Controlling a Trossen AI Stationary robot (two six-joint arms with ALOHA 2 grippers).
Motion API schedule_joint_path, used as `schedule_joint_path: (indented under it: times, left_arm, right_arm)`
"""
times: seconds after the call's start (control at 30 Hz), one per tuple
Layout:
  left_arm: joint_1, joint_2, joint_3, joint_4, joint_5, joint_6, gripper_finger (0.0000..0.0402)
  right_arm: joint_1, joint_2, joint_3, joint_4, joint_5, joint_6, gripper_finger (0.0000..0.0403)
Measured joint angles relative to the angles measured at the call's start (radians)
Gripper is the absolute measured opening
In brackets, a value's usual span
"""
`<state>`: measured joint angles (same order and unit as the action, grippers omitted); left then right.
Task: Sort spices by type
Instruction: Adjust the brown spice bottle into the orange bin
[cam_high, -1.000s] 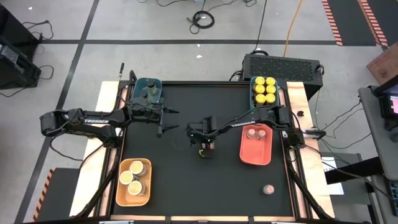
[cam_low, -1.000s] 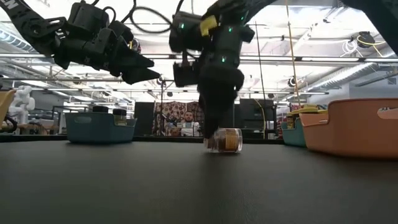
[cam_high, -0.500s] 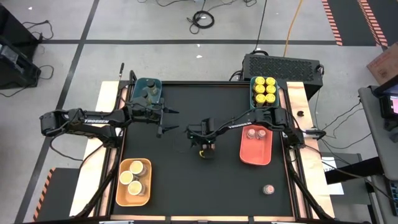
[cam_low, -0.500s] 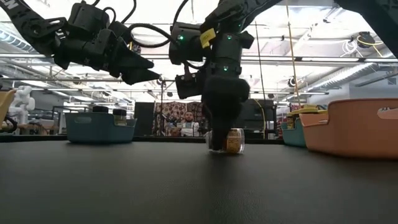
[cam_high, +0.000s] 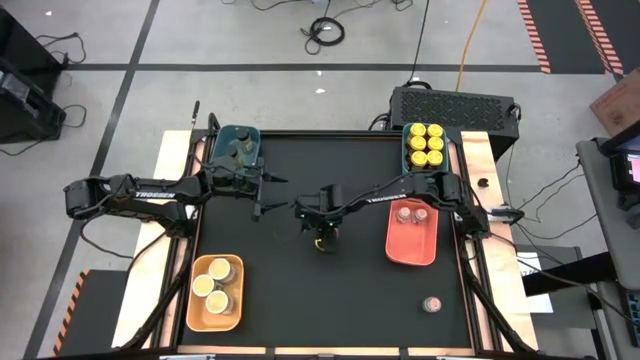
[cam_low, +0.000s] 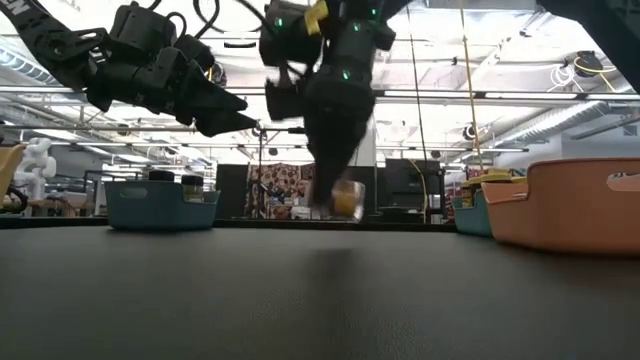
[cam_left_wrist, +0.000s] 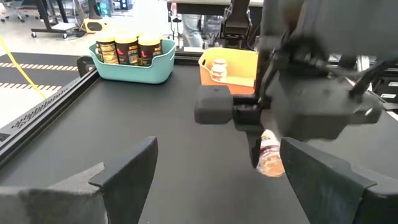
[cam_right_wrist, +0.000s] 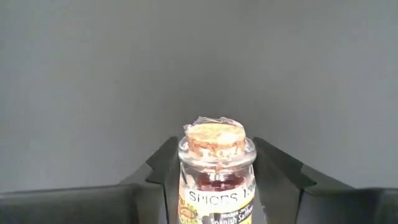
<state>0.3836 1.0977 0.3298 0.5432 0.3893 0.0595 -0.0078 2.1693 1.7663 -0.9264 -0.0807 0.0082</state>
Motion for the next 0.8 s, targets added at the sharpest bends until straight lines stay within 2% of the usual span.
schedule_joint_path:
  times: [0.13, 0.23, 0.33, 0.43, 0.53, 0.63, 0.7, 0.8]
  left_arm:
    - [0.0, 0.0, 0.0, -0.002, 0.0, 0.0, 0.0341]
    - [0.0, 0.0, 0.0, -0.005, 0.0, 0.0, 0.0341]
    - [0.0, 0.0, 0.0, -0.005, 0.0, -0.001, 0.0341]
    - [0.0, 0.0, 0.0, -0.012, 0.0, -0.02, 0.0341]
    - [-0.006, 0.0, 0.0, -0.013, 0.0, -0.026, 0.0341]
    - [-0.019, 0.0, 0.0, -0.009, 0.0, -0.026, 0.0341]
    - [-0.024, 0.0, 0.0, 0.008, 0.0, -0.026, 0.0341]
    - [-0.029, 0.0, 0.0, 0.028, 0.0, -0.027, 0.0341]
  right_arm:
    - [0.0, -0.023, 0.049, -0.016, -0.003, -0.002, 0.0143]
    - [0.0, -0.082, 0.035, 0.013, 0.003, -0.023, 0.0144]
    - [0.0, -0.182, -0.048, 0.102, 0.015, -0.022, 0.0148]
    - [0.0, -0.324, -0.23, 0.253, 0.03, 0.008, 0.0147]
    - [0.009, -0.49, -0.513, 0.6, 0.033, 0.075, 0.0147]
    - [0.026, -0.605, -0.818, 1.143, 0.04, 0.107, 0.0154]
    - [0.038, -0.621, -0.99, 1.527, 0.067, 0.108, 0.0157]
    - [0.053, -0.575, -1.151, 1.947, 0.118, 0.088, 0.0158]
